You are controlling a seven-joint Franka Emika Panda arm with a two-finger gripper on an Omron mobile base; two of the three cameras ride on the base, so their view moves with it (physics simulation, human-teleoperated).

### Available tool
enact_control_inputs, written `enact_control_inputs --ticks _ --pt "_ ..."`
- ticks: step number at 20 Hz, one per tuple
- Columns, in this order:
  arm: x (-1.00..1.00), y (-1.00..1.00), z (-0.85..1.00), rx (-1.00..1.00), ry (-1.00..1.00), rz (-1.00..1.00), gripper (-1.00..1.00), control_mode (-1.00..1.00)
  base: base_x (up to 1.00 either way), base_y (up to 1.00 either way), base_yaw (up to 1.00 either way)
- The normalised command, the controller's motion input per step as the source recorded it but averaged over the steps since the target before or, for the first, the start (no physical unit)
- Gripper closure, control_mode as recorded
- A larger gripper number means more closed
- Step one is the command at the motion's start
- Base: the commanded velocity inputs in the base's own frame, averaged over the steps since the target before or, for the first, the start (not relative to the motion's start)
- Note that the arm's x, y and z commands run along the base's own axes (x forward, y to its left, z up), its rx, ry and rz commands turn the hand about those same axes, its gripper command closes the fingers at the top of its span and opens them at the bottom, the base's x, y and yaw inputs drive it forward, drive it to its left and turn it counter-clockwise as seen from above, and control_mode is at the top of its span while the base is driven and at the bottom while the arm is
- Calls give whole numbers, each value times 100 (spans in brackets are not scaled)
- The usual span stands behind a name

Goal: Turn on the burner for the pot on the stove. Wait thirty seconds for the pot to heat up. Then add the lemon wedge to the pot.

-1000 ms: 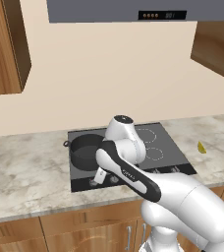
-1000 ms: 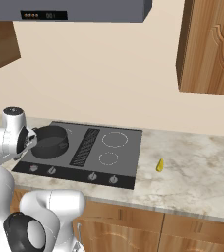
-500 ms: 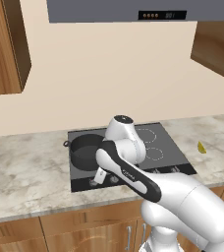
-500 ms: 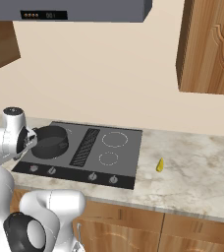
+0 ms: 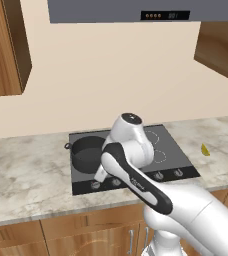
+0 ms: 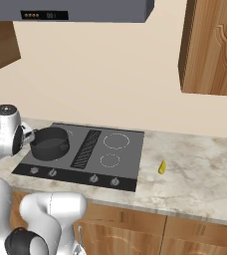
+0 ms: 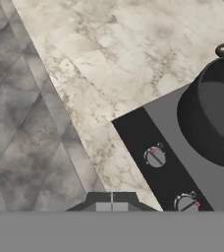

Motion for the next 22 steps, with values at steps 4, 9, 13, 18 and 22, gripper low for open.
enact_control_inputs --ticks 4,9,13,18,22 --pt "-14 0 62 3 -2 -13 100 -100 0 0 0" --pt "-11 -14 42 1 25 -40 100 -100 0 0 0" --pt "-4 -66 43 0 12 -47 100 -100 0 0 0" --pt "-3 -75 3 0 -11 -36 100 -100 0 0 0" --pt "0 -70 -4 4 -2 -32 100 -100 0 0 0"
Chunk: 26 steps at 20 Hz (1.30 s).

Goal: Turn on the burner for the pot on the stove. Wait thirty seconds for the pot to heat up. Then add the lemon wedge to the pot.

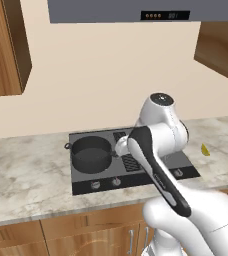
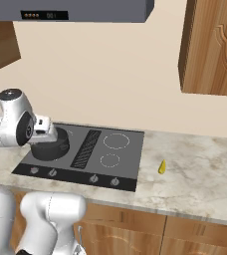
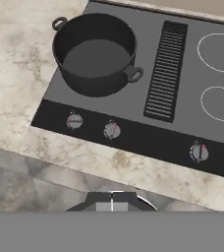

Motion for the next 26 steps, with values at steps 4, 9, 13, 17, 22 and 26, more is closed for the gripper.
enact_control_inputs --ticks 4,9,13,17,22,26 --pt "0 -91 33 4 2 -24 100 -100 0 0 0" --pt "1 -70 3 0 0 -21 100 -100 0 0 0" --pt "5 -57 0 -4 0 -16 -100 -100 0 0 0" --pt "10 -82 -1 0 0 -15 -100 -100 0 0 0" --pt "32 -72 -1 0 2 -6 -100 -100 0 0 0" --pt "43 -80 -6 0 10 0 -100 -100 0 0 0"
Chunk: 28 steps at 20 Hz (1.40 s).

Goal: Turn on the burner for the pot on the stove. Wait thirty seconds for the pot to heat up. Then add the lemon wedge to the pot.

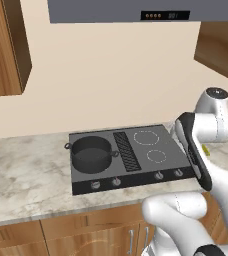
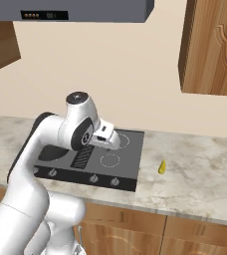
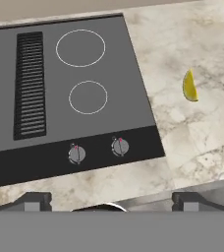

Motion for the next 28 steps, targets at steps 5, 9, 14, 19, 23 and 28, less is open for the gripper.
enact_control_inputs --ticks 5,9,14,19,23,28 --pt "30 -85 -27 0 10 -2 -100 -100 0 0 0" --pt "22 -77 -31 0 15 -6 -100 -100 0 0 0" --pt "40 -63 -26 0 2 -1 -100 -100 0 0 0" --pt "40 -57 -33 0 0 0 -100 -100 0 0 0" --pt "45 -57 -29 0 0 0 -100 -100 0 0 0" --pt "46 -25 -36 0 0 0 -100 -100 0 0 0"
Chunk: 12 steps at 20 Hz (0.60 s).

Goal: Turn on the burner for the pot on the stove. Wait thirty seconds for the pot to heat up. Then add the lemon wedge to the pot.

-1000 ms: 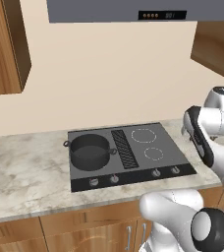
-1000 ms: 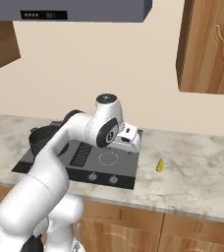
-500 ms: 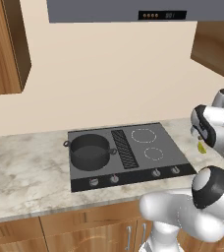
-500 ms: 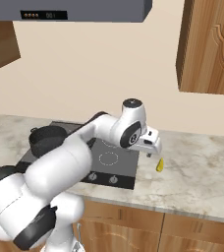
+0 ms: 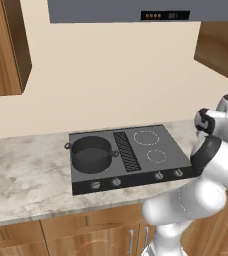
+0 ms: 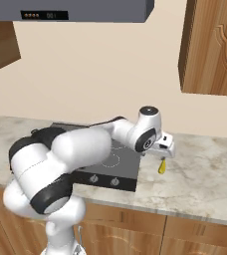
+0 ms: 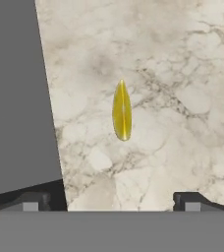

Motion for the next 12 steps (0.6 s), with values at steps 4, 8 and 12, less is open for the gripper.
enact_control_inputs --ticks 4,8,12 --pt "34 -21 -37 0 0 0 -100 -100 0 0 0" --pt "30 -28 -46 0 0 0 -100 -100 0 0 0" --pt "25 -4 -47 0 0 0 -100 -100 0 0 0"
